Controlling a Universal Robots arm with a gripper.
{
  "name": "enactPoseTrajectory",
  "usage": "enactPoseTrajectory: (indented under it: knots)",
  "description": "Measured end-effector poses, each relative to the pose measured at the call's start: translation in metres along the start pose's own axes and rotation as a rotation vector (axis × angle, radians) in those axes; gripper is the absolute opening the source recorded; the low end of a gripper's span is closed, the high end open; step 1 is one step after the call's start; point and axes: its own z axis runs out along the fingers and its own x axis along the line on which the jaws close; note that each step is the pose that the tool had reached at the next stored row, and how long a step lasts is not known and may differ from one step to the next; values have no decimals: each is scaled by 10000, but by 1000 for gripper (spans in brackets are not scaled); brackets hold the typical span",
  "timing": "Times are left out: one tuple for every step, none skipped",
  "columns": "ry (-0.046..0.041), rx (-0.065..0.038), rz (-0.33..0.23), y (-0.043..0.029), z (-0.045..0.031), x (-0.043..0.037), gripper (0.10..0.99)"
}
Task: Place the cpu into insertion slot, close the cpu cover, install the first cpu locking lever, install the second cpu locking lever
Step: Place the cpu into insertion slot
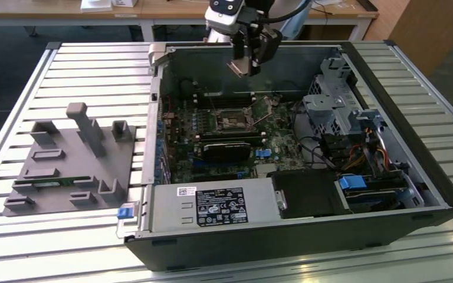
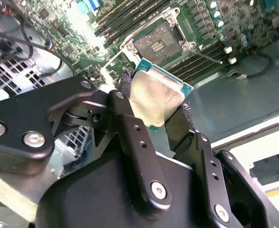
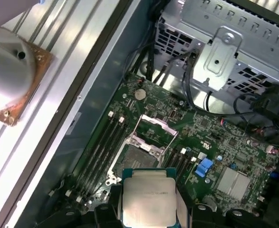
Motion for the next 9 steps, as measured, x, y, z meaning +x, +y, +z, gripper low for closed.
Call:
enactPoseTrajectory:
  knots:
    - [-16,-4,185,0,4,0,537]
    - [-34,-8,380,-1,8,0,537]
    - [-50,-10,558,-1,11,0,537]
    - [-65,-14,727,-1,14,0,537]
    - [-79,-17,892,-2,17,0,537]
    - [-93,-20,1048,-2,20,0,537]
    - [-105,-22,1179,-2,22,0,537]
    - [-115,-24,1291,-2,25,0,537]
    - [-125,-27,1406,-2,28,0,537]
